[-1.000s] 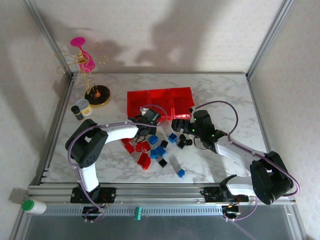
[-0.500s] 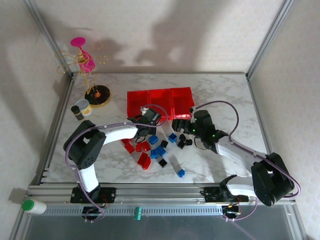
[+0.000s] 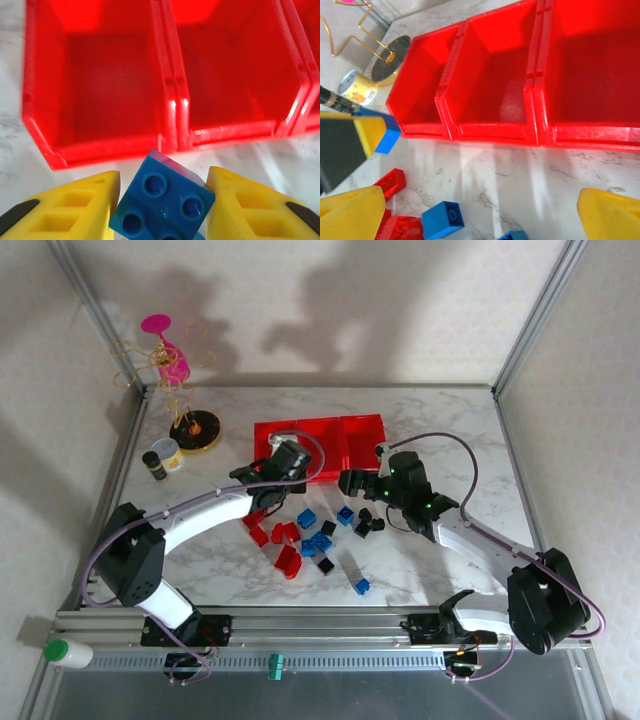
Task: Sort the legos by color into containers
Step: Place the lego in the container.
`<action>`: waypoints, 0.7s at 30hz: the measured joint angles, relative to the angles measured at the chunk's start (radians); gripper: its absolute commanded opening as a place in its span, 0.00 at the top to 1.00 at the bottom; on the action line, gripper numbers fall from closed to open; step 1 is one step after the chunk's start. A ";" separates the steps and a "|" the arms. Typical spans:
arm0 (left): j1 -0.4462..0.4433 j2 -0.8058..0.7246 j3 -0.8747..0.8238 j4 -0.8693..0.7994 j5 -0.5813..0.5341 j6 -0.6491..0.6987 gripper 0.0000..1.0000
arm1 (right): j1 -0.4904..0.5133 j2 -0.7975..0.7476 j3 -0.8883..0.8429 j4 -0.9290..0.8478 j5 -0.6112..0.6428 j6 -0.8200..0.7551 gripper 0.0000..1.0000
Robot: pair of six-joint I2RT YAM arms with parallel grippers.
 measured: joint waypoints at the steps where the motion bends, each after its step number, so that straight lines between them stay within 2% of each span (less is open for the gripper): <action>1: 0.014 0.011 0.022 -0.004 -0.008 0.004 0.63 | 0.002 0.008 0.007 0.006 -0.002 0.000 0.01; 6: 0.106 0.137 0.158 -0.008 -0.044 0.024 0.63 | 0.005 0.041 0.032 0.049 -0.002 0.008 0.01; 12: 0.171 0.315 0.281 -0.011 -0.062 0.050 0.62 | 0.005 0.058 0.040 0.065 0.001 0.008 0.01; 17: 0.190 0.442 0.387 -0.014 -0.072 0.066 0.56 | 0.005 0.060 0.040 0.065 0.003 0.007 0.01; 21: 0.199 0.476 0.421 -0.017 -0.074 0.080 0.49 | 0.005 0.060 0.040 0.063 0.009 0.006 0.01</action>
